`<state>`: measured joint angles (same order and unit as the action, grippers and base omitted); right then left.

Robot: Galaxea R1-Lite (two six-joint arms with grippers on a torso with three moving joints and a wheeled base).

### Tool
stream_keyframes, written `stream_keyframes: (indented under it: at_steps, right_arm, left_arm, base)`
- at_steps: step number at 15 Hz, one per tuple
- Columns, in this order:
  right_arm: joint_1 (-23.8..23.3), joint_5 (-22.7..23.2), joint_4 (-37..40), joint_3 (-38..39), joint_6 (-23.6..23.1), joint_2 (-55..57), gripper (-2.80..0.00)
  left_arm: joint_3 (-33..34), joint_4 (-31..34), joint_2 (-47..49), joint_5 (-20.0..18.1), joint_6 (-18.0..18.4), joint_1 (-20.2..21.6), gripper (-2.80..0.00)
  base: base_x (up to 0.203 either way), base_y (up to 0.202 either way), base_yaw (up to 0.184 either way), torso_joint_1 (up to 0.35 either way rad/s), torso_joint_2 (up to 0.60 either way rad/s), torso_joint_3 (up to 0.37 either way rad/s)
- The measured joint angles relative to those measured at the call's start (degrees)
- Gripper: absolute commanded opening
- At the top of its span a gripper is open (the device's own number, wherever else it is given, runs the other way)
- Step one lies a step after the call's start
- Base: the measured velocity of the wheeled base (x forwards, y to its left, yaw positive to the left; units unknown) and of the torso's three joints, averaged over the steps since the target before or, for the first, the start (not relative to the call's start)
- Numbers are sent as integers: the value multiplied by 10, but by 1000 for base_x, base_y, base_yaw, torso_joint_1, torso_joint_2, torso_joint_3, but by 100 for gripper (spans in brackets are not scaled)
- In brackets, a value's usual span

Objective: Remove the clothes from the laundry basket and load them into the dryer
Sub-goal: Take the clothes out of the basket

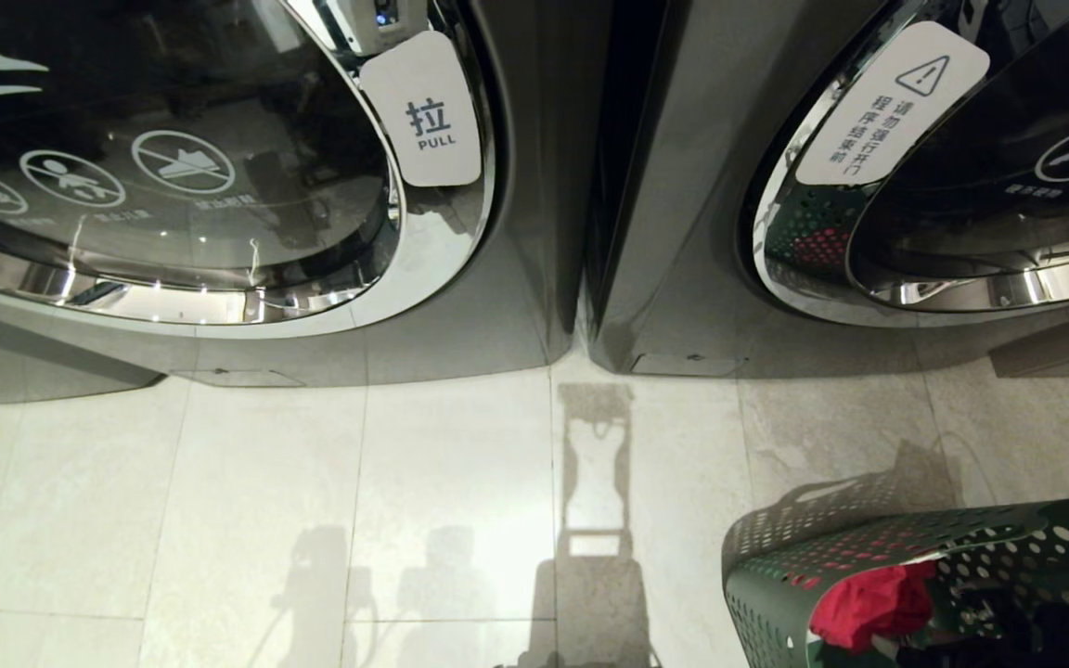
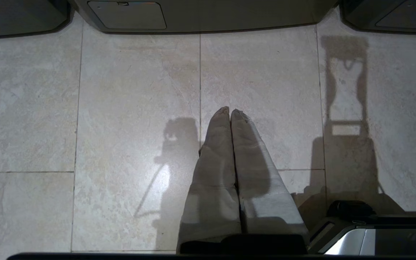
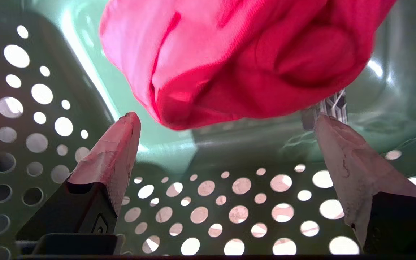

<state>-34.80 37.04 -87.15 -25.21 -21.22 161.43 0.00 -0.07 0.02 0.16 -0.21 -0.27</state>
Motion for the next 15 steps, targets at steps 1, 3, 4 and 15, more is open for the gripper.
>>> stream_keyframes:
  at_steps: [1, 3, 4, 15]
  right_arm:
    - [0, 0, 0, -2, -1, 4, 0]
    - [0, 0, 0, -9, 2, 7, 0]
    - [-1, 0, 0, -21, 7, 8, 0]
    - [24, -2, 0, -129, 122, 4, 0]
  left_arm:
    - [0, 0, 0, 0, 0, 0, -280]
    - [0, 0, 0, 0, 0, 0, -280]
    - [0, 0, 0, 0, 0, 0, -280]
    - [0, 0, 0, 0, 0, 0, -280]
  base:
    - [0, 0, 0, 0, 0, 0]
    - [0, 0, 0, 0, 0, 0]
    - [0, 0, 0, 0, 0, 0]
    - [0, 0, 0, 0, 0, 0]
